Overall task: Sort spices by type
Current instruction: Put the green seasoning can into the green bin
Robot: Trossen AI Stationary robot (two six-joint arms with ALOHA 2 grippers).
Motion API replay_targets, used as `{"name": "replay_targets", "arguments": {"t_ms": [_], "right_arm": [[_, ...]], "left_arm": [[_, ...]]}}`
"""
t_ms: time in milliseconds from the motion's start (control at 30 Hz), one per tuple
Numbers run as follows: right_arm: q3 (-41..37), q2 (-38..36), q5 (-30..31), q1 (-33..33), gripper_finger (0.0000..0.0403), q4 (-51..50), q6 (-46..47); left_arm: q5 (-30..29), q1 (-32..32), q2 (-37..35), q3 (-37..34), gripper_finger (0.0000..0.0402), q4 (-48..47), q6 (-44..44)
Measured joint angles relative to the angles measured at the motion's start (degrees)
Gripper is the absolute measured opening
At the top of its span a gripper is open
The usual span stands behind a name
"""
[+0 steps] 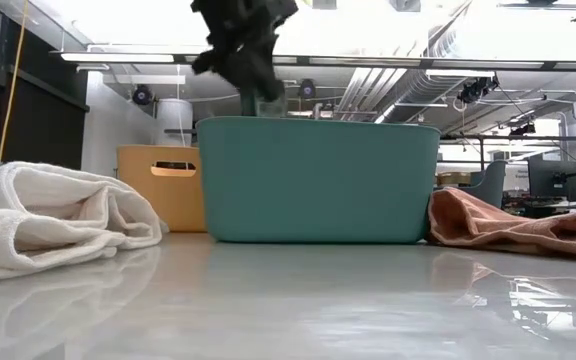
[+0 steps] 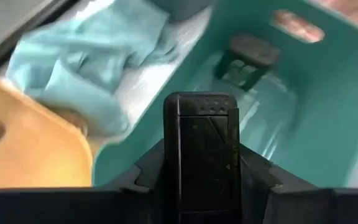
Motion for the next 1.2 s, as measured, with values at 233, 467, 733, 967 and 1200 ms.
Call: {"name": "replay_targets", "arguments": {"t_ms": [233,467,733,967,1200], "right_arm": [[0.00,0.00,0.42,-1.12,0.0000,0.16,-1.63],[0.00,0.00,0.42,-1.12,0.0000,0.07,-3.17],[0.00,0.00,0.44,-1.12,0.0000,-0.09,-6.18],[0.00,0.00,0.45,-1.12,0.0000,-1.03,-6.36],[0.00,0.00,0.46,-1.12,0.0000,-1.28,-6.62]], "left_arm": [[2.78,0.81,-0.15,-9.88,0.0125,6.79,-11.06],[3.01,0.71,-0.15,-17.02,0.0126,13.51,-18.93],[2.10,1.91,-0.15,-18.57,0.0141,15.27,-16.76],[2.75,2.45,-0.15,-18.60,0.0177,15.24,-16.44],[4.27,2.48,-0.16,-18.60,0.0199,16.95,-16.38]]}}
